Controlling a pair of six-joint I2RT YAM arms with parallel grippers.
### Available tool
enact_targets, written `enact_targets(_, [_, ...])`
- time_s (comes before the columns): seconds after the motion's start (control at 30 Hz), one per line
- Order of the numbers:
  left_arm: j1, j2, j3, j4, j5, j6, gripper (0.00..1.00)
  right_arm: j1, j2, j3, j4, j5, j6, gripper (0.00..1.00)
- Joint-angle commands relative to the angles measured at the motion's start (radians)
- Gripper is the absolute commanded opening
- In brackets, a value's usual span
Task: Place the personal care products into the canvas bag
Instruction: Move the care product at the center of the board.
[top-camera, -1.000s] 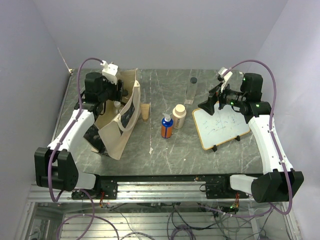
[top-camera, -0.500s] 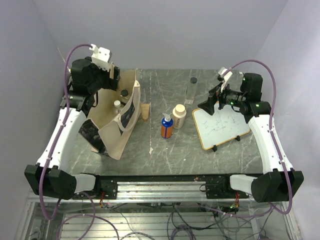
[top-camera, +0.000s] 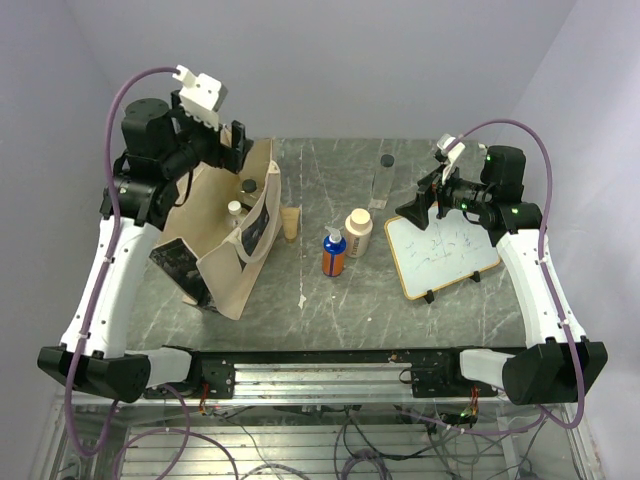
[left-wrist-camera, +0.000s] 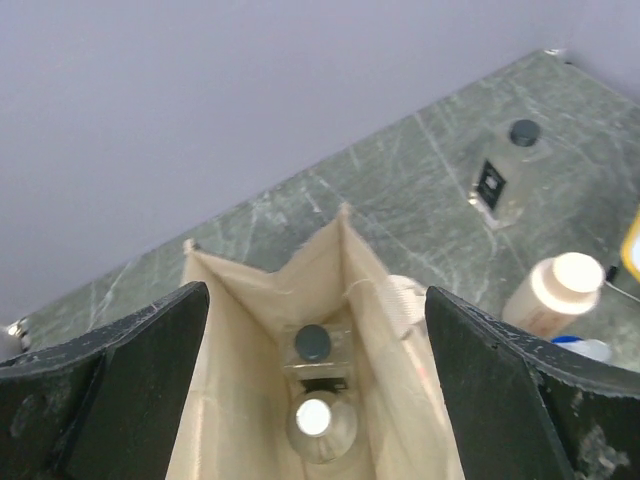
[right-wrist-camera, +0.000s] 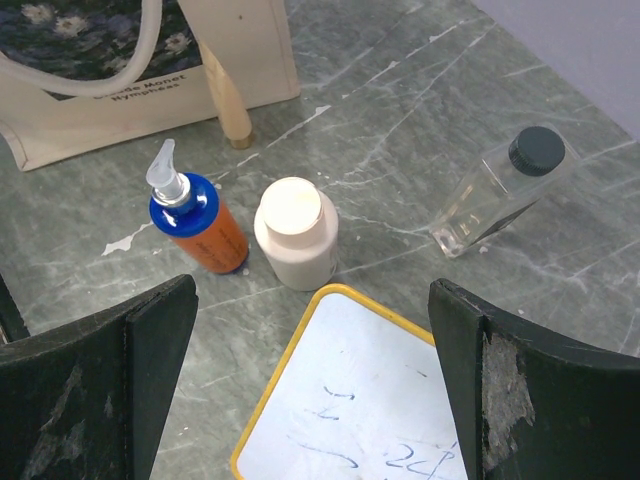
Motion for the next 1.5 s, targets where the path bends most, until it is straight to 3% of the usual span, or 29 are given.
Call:
enact_targets(0.0, [-0.100,0.014,0.048,-0.059,0.019,0.035,0.99,-0.010,-0.016,-0.005,0.024,0.002,0.013,1.00])
enact_targets(0.5, [-0.321,0.104,0.087,-0.182,0.089,0.172,0.96,-0.037,-0.025,-0.003,0.036,0.025,0.039,1.00])
enact_targets(1.1, [-0.538,0.249,0.006,-0.201,0.094,0.344,0.95,-0.047,0.018,0.021,0.108,0.107,0.118,1.00])
enact_targets(1.47, [-0.564,0.411,0.059,-0.315,0.161,0.497,0.95,-0.056,-0.019,-0.023,0.113,0.126,0.098,1.00])
